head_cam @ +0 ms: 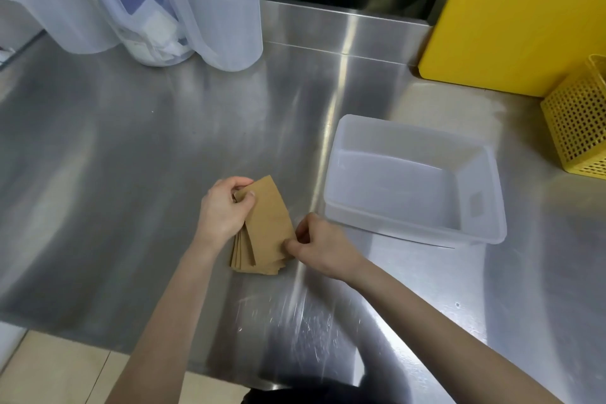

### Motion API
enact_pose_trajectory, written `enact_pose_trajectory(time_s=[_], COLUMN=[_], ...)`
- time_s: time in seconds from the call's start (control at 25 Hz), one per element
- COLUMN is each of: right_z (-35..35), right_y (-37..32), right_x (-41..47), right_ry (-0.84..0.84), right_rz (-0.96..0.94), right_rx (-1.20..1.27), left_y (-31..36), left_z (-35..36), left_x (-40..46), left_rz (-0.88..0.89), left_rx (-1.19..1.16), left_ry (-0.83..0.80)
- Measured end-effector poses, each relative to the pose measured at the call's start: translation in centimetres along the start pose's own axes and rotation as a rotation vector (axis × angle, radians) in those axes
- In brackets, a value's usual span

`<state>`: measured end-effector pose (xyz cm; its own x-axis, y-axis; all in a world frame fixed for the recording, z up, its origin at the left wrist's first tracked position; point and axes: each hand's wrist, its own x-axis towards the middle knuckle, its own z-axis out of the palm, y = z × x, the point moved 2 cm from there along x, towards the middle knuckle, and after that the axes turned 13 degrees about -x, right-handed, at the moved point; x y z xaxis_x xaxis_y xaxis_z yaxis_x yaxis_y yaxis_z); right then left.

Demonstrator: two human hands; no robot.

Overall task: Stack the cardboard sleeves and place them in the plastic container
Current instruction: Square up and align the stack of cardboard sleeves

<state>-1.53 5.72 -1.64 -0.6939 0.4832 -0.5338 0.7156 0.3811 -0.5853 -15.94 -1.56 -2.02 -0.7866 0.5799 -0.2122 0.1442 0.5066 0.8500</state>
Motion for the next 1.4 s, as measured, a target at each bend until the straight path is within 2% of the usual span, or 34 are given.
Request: enact_pose_trajectory(time_s=[0.4,0.68,0.84,0.96,1.12,1.4], right_z=[0.4,-0.1,0.3,0.6,0.9,1.1], right_y=[0.1,-0.4,-1.0,-1.5,-1.5,-1.4], right_x=[0.3,1.5,2.4,2.8,3.3,3.4], right_ry=[-0.039,-0.058,-0.104,-0.124,-0.139,-0.146], right_rz=[0.012,0.075,0.053,0.045,0.062,0.091], right_rx=[-0.004,0.166,0.097,0.049,0.036,0.281], left_y=[-1.5,-1.8,-2.4,-2.9,-3.3,-3.3], left_z=[0.2,0.2,-0.1,-0.2,-0.6,-0.6], left_x=[0.0,-0.1,-0.1,-0.8,-1.4,-1.8], left_rz=[0.013,0.024,-0.145,-0.286,-0.390,-0.502], left_rx=[-0.071,-0.170,-0.238,-0.322,-0.450,-0.608], left_ry=[0.016,0.041,0.062,-0.002,-0.094,-0.188])
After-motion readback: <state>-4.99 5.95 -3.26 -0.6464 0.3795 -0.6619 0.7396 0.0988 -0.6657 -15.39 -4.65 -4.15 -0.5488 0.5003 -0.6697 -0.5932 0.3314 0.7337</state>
